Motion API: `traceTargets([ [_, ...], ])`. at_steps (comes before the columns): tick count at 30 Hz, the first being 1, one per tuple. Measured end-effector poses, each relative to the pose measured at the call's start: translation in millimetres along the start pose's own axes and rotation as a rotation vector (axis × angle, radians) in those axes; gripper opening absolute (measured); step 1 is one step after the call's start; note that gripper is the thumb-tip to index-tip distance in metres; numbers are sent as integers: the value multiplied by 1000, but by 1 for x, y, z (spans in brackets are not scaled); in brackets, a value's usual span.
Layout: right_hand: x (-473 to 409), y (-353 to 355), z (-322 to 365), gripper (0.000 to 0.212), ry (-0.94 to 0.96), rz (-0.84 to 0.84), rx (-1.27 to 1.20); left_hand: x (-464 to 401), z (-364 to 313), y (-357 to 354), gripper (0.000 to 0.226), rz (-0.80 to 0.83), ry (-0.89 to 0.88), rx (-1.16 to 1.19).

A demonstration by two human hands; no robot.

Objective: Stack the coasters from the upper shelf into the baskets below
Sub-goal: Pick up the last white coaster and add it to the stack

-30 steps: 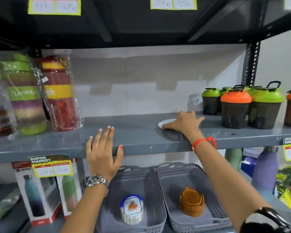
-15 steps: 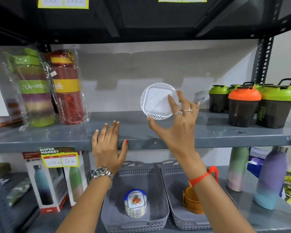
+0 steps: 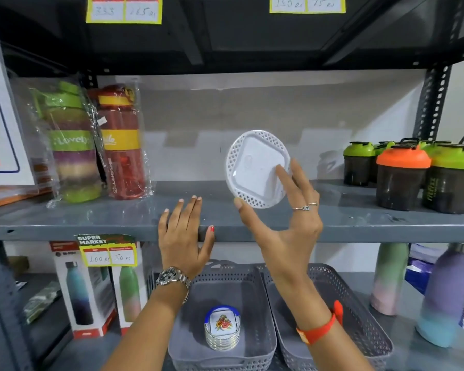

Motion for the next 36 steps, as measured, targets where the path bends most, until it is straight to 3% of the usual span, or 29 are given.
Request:
traceTargets([
  [6, 14, -19, -16, 46, -721, 150, -663, -1, -1, 3, 58, -14, 8, 14],
  [10, 26, -35, -13, 64, -1215, 195, -1214, -1, -1, 2, 58, -12, 0, -7],
  [12, 27, -36, -7, 62, -1315, 219, -1341, -1, -1, 2, 58, -30, -4, 5],
  [16, 26, -34, 0, 58, -1327, 259, -1461, -2, -1, 3, 57, -55, -9, 18],
  [21, 33, -34, -3, 57, -1318, 316, -1413, 0, -1, 3, 58, -75, -16, 28],
  [29, 118, -6, -31, 64, -1504, 488, -1254, 1, -1, 2, 59, -91, -66, 3],
  [36, 209, 14, -100, 45, -1815, 319, -840, 3, 1, 0, 53, -165, -60, -1],
])
Point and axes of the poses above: each hand's wrist, its own x-axis away from the middle knuckle, its own y-axis out of the back of the hand, z = x × y, the point moved 7 cm from there along -x, towards the middle knuckle, and after that the axes turned 7 degrees about -z, right-handed, at the moved point
